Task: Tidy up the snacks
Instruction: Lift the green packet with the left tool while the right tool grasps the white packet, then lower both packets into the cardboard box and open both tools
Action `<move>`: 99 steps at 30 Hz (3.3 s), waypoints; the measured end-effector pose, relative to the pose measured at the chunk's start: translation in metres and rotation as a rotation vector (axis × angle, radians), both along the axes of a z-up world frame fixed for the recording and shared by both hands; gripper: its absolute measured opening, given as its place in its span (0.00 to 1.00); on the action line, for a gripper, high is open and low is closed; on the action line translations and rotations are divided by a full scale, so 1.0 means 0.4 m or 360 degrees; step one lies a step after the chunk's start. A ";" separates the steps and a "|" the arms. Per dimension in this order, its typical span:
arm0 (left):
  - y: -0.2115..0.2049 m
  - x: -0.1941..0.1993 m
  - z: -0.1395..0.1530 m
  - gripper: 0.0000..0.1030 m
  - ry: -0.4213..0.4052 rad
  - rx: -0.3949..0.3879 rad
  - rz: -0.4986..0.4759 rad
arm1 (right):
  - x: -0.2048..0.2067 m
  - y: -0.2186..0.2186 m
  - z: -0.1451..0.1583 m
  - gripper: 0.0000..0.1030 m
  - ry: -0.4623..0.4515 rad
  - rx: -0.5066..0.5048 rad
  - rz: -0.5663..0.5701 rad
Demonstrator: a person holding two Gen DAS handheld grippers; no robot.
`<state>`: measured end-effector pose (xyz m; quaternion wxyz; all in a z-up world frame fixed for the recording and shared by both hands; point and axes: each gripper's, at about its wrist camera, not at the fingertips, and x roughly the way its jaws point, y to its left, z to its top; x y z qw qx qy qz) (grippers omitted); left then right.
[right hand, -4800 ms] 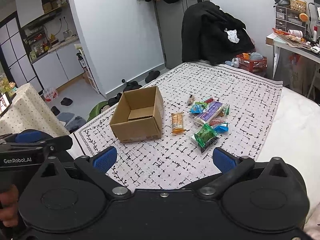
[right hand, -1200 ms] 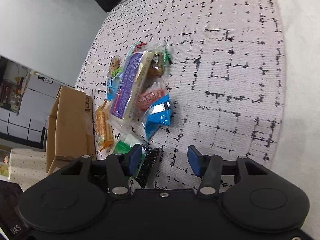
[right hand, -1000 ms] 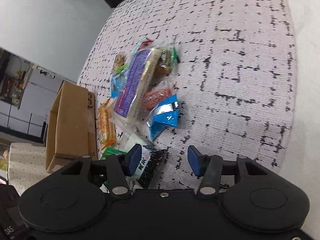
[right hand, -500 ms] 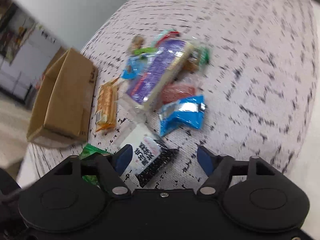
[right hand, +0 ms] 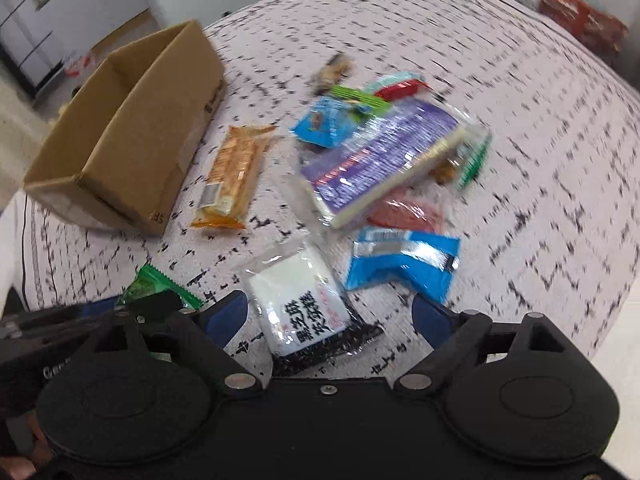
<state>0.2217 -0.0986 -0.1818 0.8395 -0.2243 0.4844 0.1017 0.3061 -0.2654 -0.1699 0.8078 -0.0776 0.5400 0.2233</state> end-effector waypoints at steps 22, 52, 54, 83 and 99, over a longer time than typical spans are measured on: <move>0.086 -0.025 0.048 0.30 -0.0135 -0.0145 0.0006 | -0.036 0.071 0.005 0.46 0.0019 -0.0196 0.0082; 0.307 -0.045 0.273 0.30 -0.0576 -0.0049 0.0113 | -0.051 0.222 0.265 0.45 -0.0291 0.0069 -0.0171; 0.325 -0.043 0.273 0.30 -0.0580 -0.0057 0.0117 | -0.047 0.239 0.269 0.45 -0.0292 0.0089 -0.0167; 0.448 -0.007 0.146 0.48 -0.0446 -0.0239 0.0369 | 0.003 0.401 0.217 0.45 -0.0201 0.0213 -0.0098; 0.430 -0.033 0.149 0.72 -0.0424 -0.0189 0.0432 | 0.010 0.357 0.256 0.71 -0.0252 0.0249 -0.0168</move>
